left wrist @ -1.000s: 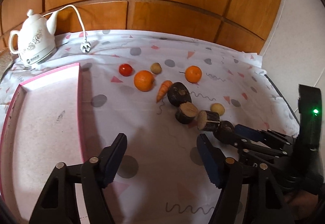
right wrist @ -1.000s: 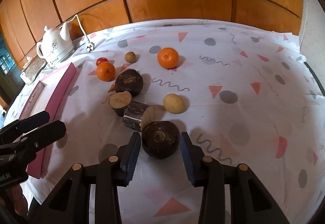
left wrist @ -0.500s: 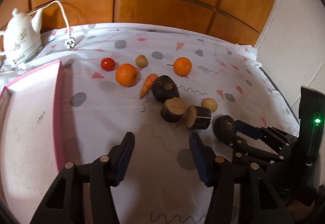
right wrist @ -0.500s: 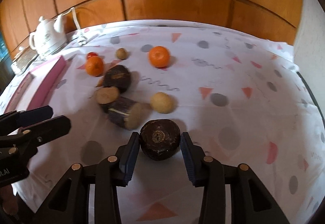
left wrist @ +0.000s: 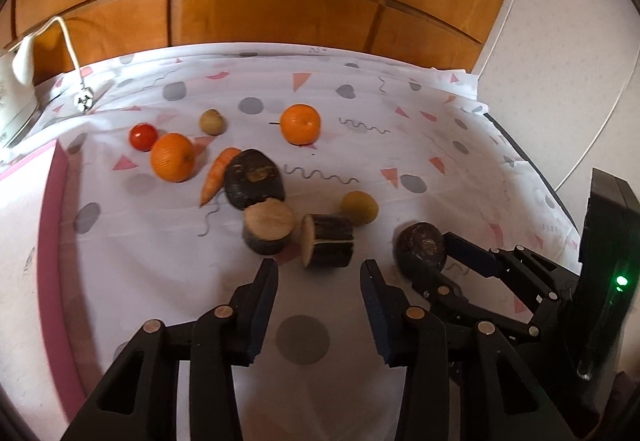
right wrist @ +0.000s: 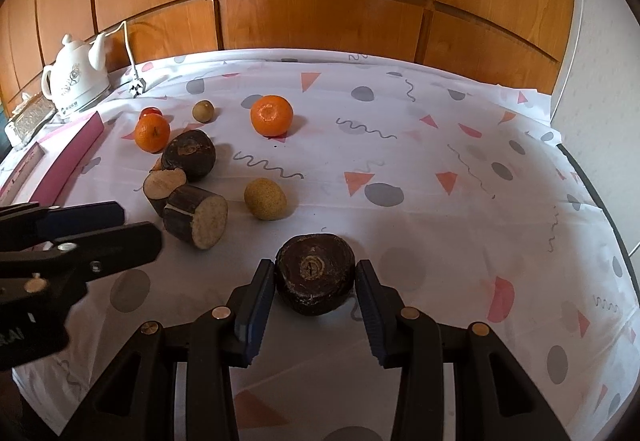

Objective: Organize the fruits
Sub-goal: 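Grasp the dark round root with the right gripper while the left grasps the dark cut piece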

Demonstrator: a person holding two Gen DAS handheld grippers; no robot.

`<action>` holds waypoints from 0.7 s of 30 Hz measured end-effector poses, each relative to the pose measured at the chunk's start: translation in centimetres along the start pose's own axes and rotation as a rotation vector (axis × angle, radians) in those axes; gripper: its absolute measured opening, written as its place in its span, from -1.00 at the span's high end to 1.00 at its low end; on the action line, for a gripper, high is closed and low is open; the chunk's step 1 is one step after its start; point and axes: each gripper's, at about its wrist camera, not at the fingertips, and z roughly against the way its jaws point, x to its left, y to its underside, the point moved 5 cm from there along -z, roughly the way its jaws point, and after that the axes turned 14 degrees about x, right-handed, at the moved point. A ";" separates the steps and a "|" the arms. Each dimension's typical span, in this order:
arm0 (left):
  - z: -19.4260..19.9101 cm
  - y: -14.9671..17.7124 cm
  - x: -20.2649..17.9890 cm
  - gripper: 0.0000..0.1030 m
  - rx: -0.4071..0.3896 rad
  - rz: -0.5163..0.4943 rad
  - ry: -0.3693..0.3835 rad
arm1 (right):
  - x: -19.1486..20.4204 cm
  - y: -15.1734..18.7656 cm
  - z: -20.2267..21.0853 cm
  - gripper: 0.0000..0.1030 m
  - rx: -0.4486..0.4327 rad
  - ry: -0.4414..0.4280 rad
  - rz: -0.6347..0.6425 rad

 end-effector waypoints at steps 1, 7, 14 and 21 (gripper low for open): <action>-0.2 -0.1 -0.2 0.16 0.000 -0.004 0.002 | 0.0 0.0 0.1 0.19 -0.002 -0.002 0.001; -1.4 -1.2 -0.8 0.18 0.011 -0.003 -0.004 | 0.1 0.0 0.0 0.19 -0.002 0.018 0.007; -2.3 -1.2 -0.7 0.48 0.002 -0.002 0.000 | 0.3 0.0 0.0 0.19 -0.002 0.035 0.026; -0.9 0.5 0.4 0.48 -0.026 -0.023 -0.031 | 0.4 -0.1 0.1 0.19 0.006 0.039 0.004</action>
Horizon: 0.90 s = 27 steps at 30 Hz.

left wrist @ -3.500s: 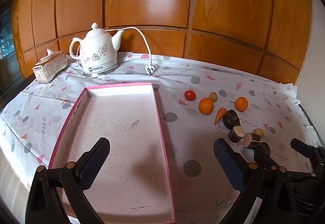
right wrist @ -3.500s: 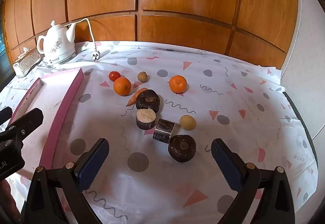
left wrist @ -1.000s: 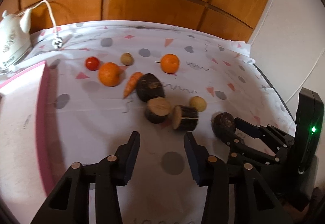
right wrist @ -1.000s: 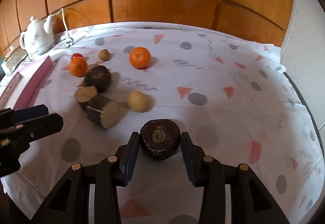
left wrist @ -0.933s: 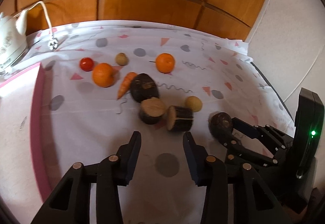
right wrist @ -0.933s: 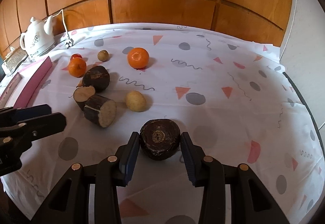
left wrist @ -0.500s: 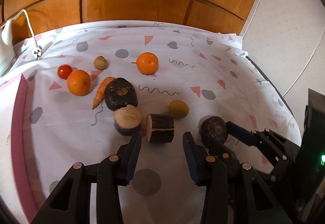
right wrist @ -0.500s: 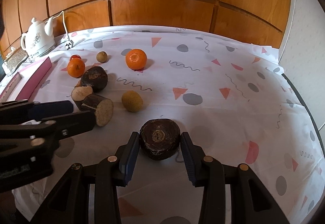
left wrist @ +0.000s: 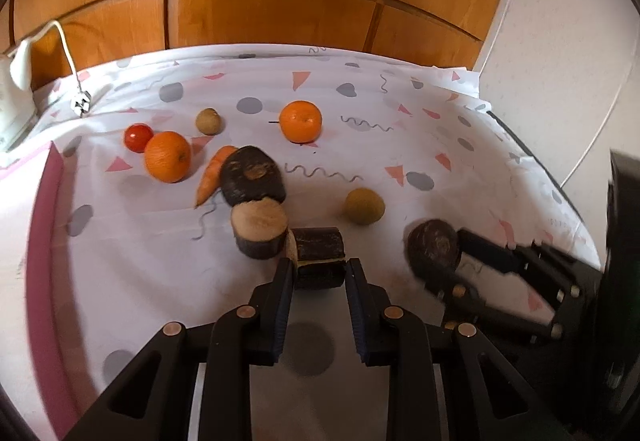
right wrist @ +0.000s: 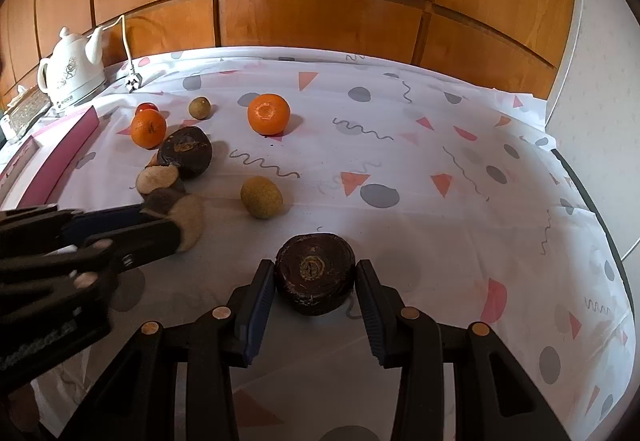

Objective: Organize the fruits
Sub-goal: 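Grasp the dark round root with the right gripper while the left grasps the dark cut piece, then carry both held pieces into the pink tray and open both grippers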

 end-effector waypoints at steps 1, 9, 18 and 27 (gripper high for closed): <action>0.2 0.3 0.2 0.49 -0.005 -0.002 -0.005 | 0.0 0.0 0.0 0.19 0.002 0.000 -0.003; 3.1 1.2 2.7 0.49 -0.056 0.067 -0.003 | 1.1 0.1 0.4 0.20 0.024 -0.070 -0.003; 7.4 2.0 6.2 0.49 -0.143 0.162 -0.110 | 4.5 -0.5 1.5 0.20 0.036 -0.178 0.038; 10.4 3.2 11.2 0.49 -0.190 0.284 -0.200 | 10.3 -3.1 4.3 0.20 0.000 -0.290 0.157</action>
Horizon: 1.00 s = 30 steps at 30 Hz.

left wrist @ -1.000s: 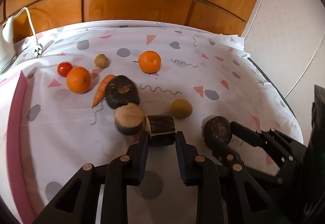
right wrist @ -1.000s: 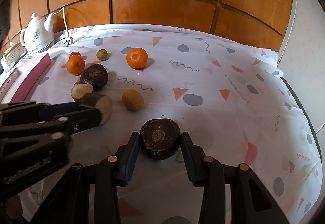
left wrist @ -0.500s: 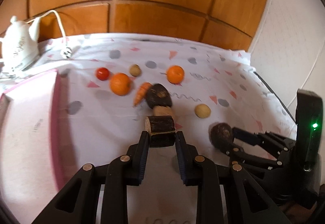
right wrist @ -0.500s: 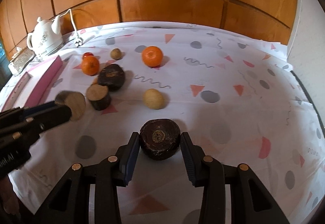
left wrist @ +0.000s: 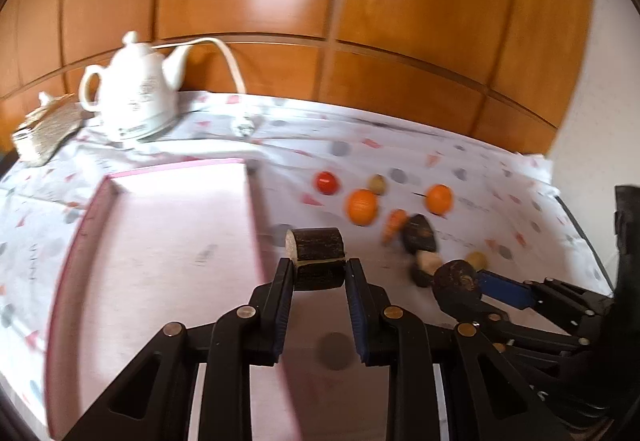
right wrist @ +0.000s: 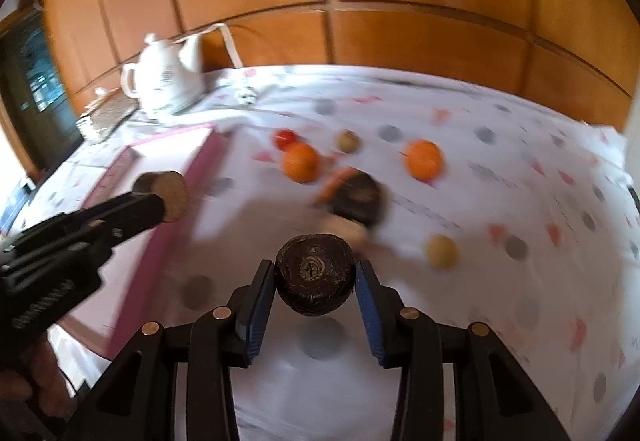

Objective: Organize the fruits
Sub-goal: 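Carry both held pieces into the pink tray and open both grippers, then withdraw both grippers from the tray toward the remaining produce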

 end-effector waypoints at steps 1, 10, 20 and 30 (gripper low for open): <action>0.1 -0.1 0.9 0.49 -0.001 0.019 -0.009 | 0.9 -0.5 0.0 0.20 0.001 -0.016 0.020; 1.7 -0.2 10.4 0.48 -0.031 0.207 -0.175 | 9.0 -3.7 -1.1 0.20 0.031 -0.160 0.166; 3.2 1.4 15.9 0.22 -0.030 0.359 -0.280 | 16.0 -6.4 -2.4 0.03 0.025 -0.236 0.235; 4.7 1.6 15.0 -0.62 -0.087 0.383 -0.284 | 13.5 -4.9 -1.4 -0.62 -0.060 -0.116 0.185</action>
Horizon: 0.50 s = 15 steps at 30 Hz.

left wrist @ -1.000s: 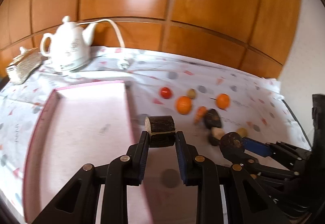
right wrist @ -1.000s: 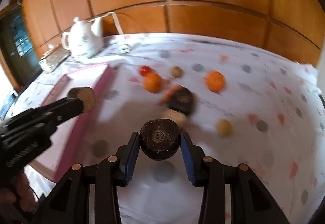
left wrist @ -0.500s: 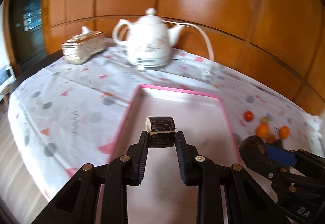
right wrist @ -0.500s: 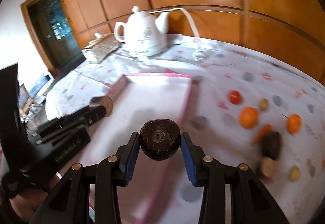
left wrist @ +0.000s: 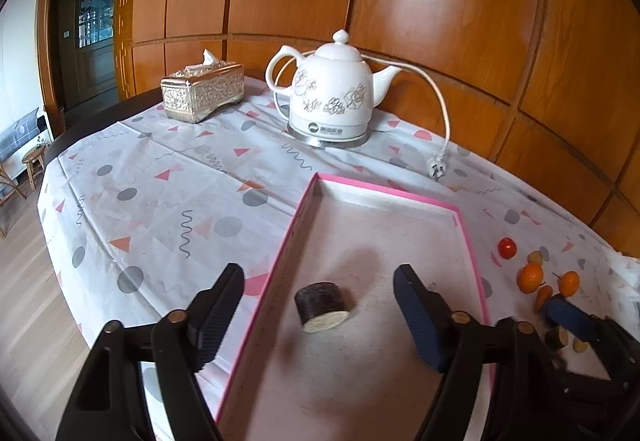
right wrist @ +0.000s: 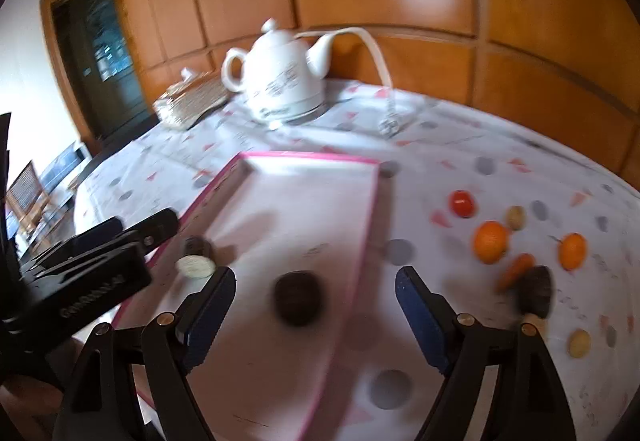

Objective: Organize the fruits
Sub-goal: 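Withdraw both grippers from the tray toward the remaining produce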

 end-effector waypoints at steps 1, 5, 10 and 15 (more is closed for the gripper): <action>0.3 0.1 -0.3 -0.73 -0.011 -0.003 0.002 | -0.5 0.1 0.5 -0.62 -0.022 0.029 -0.011; 1.1 0.5 -1.4 -0.84 -0.035 -0.027 0.019 | -2.7 1.0 1.7 -0.62 -0.043 0.018 -0.064; 1.4 1.3 -3.2 -0.91 -0.029 -0.077 0.040 | -5.6 2.4 2.5 -0.62 -0.023 0.046 -0.126; 1.4 2.1 -4.9 -0.91 -0.007 -0.124 0.063 | -9.0 4.5 3.3 -0.51 -0.023 0.091 -0.205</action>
